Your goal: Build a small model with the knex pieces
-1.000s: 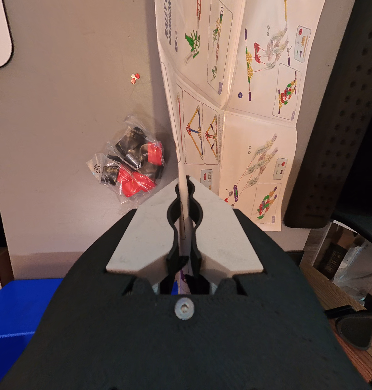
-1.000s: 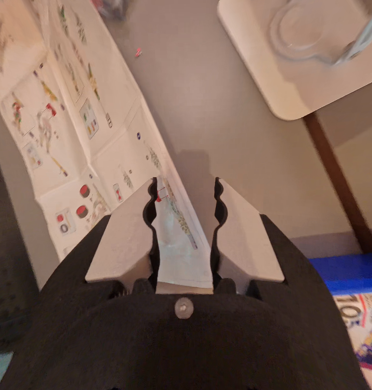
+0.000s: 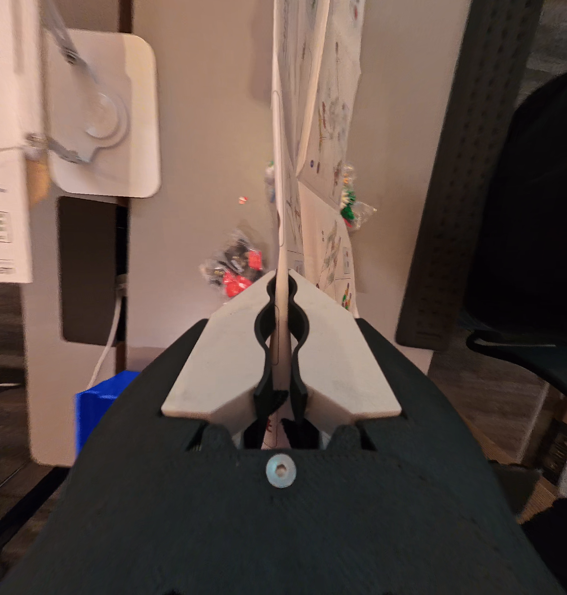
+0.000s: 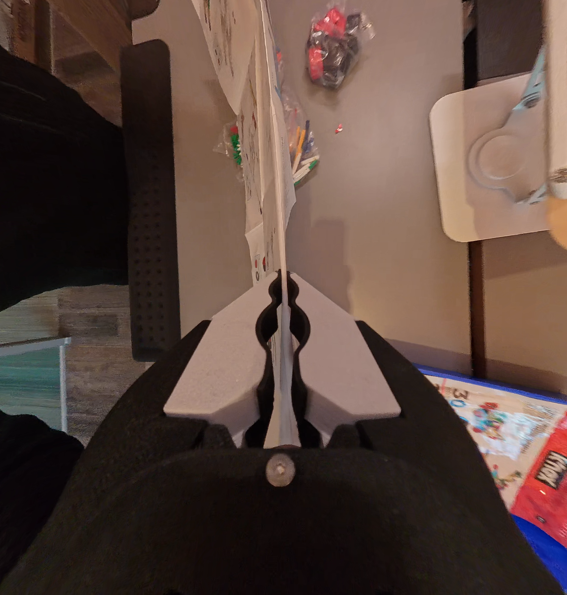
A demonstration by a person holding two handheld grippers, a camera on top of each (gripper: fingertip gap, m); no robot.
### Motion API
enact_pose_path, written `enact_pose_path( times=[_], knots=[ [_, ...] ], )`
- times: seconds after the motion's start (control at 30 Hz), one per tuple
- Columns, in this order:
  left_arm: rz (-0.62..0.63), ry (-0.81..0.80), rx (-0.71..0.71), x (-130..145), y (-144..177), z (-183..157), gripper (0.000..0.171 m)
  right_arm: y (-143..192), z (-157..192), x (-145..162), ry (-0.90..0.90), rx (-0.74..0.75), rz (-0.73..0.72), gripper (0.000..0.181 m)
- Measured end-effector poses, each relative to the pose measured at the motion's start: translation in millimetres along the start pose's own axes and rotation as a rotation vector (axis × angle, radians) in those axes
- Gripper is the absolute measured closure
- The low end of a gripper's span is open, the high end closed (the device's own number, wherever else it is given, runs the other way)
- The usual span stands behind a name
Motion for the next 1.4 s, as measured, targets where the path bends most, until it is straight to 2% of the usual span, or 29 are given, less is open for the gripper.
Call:
enact_pose_path(
  times=[0.1,0.23,0.47,0.53,0.7,0.83,0.9,0.93,0.97,1.07,1.23,1.33,1.4],
  knots=[
    [-0.024,0.003,-0.111,-16.1,28.0,23.8,0.171,32.0,-8.0,-19.2,0.009,0.098,-0.013,0.181],
    [-0.037,0.013,-0.262,-40.6,61.3,64.7,0.171,75.6,-28.7,-49.4,-0.007,0.311,-0.029,0.181],
    [-0.013,0.025,-0.458,-76.9,108.4,152.2,0.171,137.9,-81.4,-109.7,-0.047,0.640,-0.055,0.181],
    [-0.015,0.059,-0.464,-83.1,114.7,178.9,0.171,147.8,-100.3,-123.7,-0.067,0.702,-0.058,0.181],
    [0.019,0.111,-0.557,-90.8,112.3,246.8,0.171,150.5,-150.1,-145.1,-0.104,0.770,-0.044,0.181],
    [0.071,0.131,-0.583,-91.7,88.0,284.3,0.171,141.4,-187.1,-148.8,-0.126,0.836,0.030,0.181],
    [0.125,0.155,-0.624,-86.2,73.4,301.8,0.159,137.3,-200.8,-149.3,-0.130,0.834,0.030,0.181],
    [0.145,0.165,-0.638,-83.0,65.9,308.4,0.147,134.8,-207.3,-149.4,-0.134,0.831,0.026,0.181],
    [0.151,0.178,-0.648,-80.3,59.4,313.5,0.135,131.8,-213.7,-148.8,-0.140,0.832,0.035,0.181],
    [0.072,0.217,-0.689,-76.0,50.8,319.7,0.121,122.0,-231.7,-143.7,-0.159,0.837,0.074,0.181],
    [-0.203,0.261,-0.809,-74.6,62.6,310.2,0.119,114.5,-248.7,-131.1,-0.215,0.809,0.045,0.181],
    [-0.353,0.147,-0.844,-95.5,55.9,277.9,0.122,113.4,-255.7,-124.8,-0.240,0.795,0.012,0.181],
    [-0.348,0.013,-0.842,-118.9,27.2,256.0,0.124,112.3,-259.8,-122.6,-0.245,0.796,-0.002,0.181]
  ],
)
Point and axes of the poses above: each gripper's, where its closed fingertips meet, y back along the fingers, x out of its underside, z = x × y across the jaws, the point moved 10 cm from there along y, back along the fingers, and after that the axes turned 4 degrees about -x, right-handed, at the moved point
